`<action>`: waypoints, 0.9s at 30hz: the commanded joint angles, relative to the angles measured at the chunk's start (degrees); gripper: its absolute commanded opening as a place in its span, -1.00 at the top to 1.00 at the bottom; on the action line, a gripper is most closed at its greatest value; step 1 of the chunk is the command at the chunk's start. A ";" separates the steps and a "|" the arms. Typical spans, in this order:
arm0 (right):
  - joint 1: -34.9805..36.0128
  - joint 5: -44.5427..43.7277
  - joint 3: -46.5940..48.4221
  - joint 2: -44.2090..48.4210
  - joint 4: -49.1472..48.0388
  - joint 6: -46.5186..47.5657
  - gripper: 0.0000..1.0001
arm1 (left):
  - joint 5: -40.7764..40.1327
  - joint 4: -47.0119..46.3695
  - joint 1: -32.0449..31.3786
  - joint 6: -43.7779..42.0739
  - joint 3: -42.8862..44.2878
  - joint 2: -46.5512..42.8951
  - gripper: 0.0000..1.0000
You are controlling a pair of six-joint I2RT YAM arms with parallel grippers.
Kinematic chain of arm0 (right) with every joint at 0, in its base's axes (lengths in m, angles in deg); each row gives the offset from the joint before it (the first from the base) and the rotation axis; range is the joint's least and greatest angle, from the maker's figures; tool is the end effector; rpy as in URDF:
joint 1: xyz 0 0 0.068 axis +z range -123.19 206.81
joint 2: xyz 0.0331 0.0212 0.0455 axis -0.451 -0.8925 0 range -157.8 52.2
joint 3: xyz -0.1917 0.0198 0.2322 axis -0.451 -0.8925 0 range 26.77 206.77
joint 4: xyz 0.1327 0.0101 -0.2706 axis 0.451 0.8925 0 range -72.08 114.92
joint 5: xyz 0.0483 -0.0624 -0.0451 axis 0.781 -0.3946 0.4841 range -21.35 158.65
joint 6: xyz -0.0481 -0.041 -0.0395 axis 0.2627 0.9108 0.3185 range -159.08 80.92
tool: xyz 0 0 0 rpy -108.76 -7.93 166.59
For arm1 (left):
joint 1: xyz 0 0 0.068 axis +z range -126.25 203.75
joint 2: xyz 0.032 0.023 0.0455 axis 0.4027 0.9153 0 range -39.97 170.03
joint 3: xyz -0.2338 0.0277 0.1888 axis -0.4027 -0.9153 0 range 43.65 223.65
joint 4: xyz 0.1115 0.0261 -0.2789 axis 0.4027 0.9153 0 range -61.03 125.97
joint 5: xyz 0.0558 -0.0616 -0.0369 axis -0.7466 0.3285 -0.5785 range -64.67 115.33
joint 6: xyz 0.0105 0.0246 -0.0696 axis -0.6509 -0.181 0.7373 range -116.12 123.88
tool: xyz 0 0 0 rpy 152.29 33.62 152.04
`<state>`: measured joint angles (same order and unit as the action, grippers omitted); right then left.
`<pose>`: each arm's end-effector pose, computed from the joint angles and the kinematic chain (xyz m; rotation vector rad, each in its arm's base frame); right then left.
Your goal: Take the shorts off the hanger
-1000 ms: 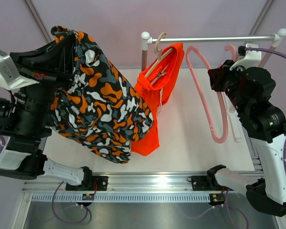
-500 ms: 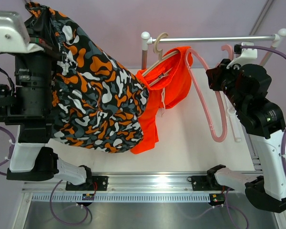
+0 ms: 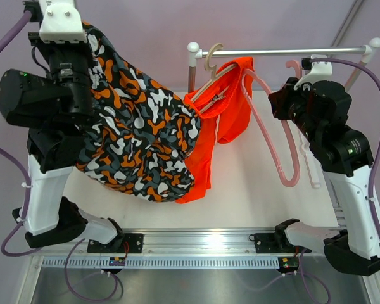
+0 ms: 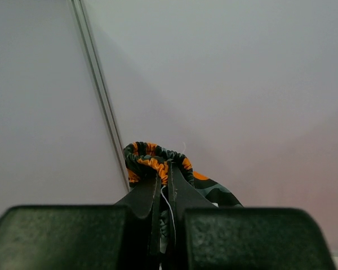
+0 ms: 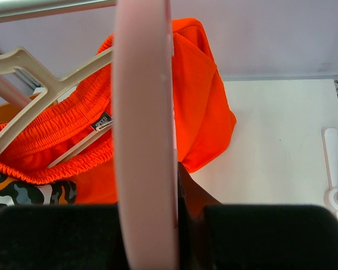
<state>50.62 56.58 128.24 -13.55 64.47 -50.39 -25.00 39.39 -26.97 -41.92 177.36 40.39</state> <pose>0.2161 0.0810 0.5725 -0.0386 1.7624 0.2611 0.1498 -0.1070 0.7472 0.0215 1.1250 0.2837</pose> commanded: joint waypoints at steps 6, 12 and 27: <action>0.36 2.41 2.50 -1.22 0.39 1.03 1.00 | 20.68 24.29 27.48 33.47 2.17 3.05 1.00; 0.36 3.11 2.59 -2.27 0.92 1.12 1.00 | 40.64 29.84 49.64 54.04 7.07 9.37 1.00; 0.44 2.85 2.68 -4.20 1.09 1.73 1.00 | 41.19 7.26 53.71 60.04 8.14 6.13 1.00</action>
<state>50.62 58.87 128.76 -17.62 67.14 -49.76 16.14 57.77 26.54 16.44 182.76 49.68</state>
